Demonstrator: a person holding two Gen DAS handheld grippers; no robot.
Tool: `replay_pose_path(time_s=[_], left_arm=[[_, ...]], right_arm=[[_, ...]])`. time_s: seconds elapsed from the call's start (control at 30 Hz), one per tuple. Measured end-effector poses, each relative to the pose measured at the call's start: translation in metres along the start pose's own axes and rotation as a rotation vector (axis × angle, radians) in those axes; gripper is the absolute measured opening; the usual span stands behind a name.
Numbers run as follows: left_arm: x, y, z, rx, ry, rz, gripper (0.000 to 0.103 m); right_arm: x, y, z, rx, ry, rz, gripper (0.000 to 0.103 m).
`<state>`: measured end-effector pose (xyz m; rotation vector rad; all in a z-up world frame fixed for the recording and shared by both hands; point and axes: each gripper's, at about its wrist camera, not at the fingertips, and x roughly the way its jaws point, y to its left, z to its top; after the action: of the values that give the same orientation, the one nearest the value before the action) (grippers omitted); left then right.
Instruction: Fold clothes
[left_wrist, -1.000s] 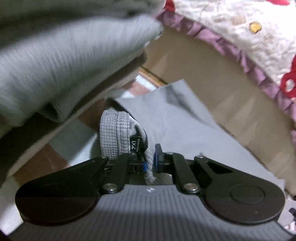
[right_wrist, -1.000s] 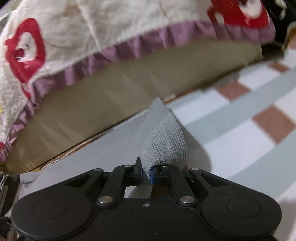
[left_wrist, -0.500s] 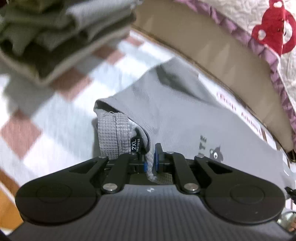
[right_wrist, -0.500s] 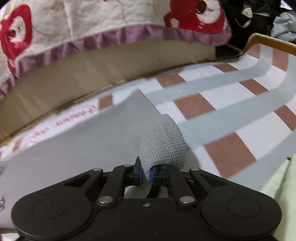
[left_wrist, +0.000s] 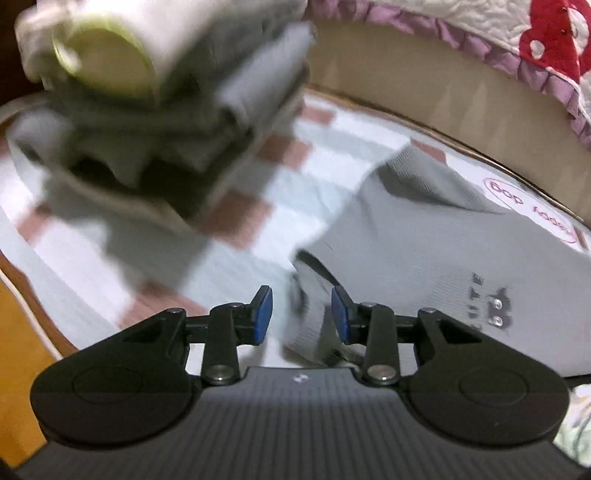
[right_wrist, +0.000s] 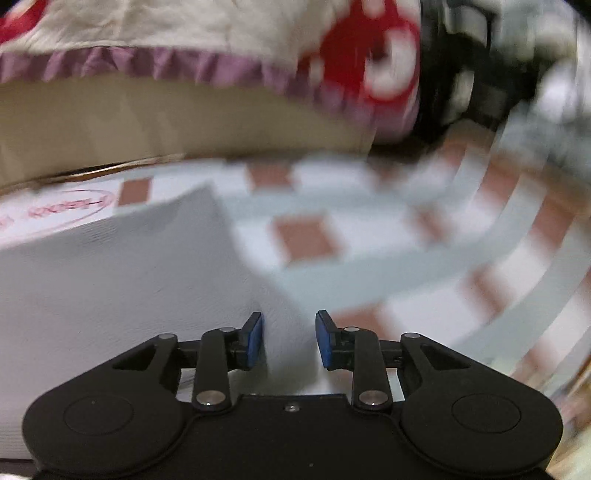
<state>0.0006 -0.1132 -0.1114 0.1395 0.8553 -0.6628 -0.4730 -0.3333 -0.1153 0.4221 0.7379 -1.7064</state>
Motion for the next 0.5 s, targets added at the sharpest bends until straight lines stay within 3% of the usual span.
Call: replay_pose_path(time_s=[0.03,0.07,0.1,0.17,0.27,0.33,0.4,0.5], left_arm=[[0.001,0.002,0.006,-0.009,-0.006,-0.045,0.034],[0.003,-0.001,0.012,0.012,-0.001,-0.083,0.035],[0.007,-0.012,0.018,0.096,-0.003,-0.099,0.037],[0.022,-0.036,0.031,0.287,-0.019,-0.112,0.058],[0.06,-0.064,0.045,0.535,-0.052,-0.114,0.059],[0.087,-0.064,0.062,0.52,-0.049,-0.125,0.059],[0.104,-0.053,0.074,0.416,-0.067,-0.218,0.059],[0.131,-0.037,0.085,0.295,-0.077,-0.385,0.059]], right_arm=[[-0.006,-0.001,0.006,-0.016,-0.035,-0.025,0.037],[-0.013,0.001,0.014,-0.015,-0.058,0.013,0.04],[-0.019,0.003,0.023,-0.006,-0.075,0.085,0.04],[-0.033,0.038,0.048,-0.117,-0.079,0.281,0.04],[-0.063,0.114,0.088,-0.409,-0.1,0.607,0.04],[-0.094,0.177,0.11,-0.704,-0.124,0.812,0.036],[-0.125,0.24,0.125,-1.028,-0.141,0.942,0.035],[-0.145,0.315,0.129,-1.303,-0.08,1.032,0.033]])
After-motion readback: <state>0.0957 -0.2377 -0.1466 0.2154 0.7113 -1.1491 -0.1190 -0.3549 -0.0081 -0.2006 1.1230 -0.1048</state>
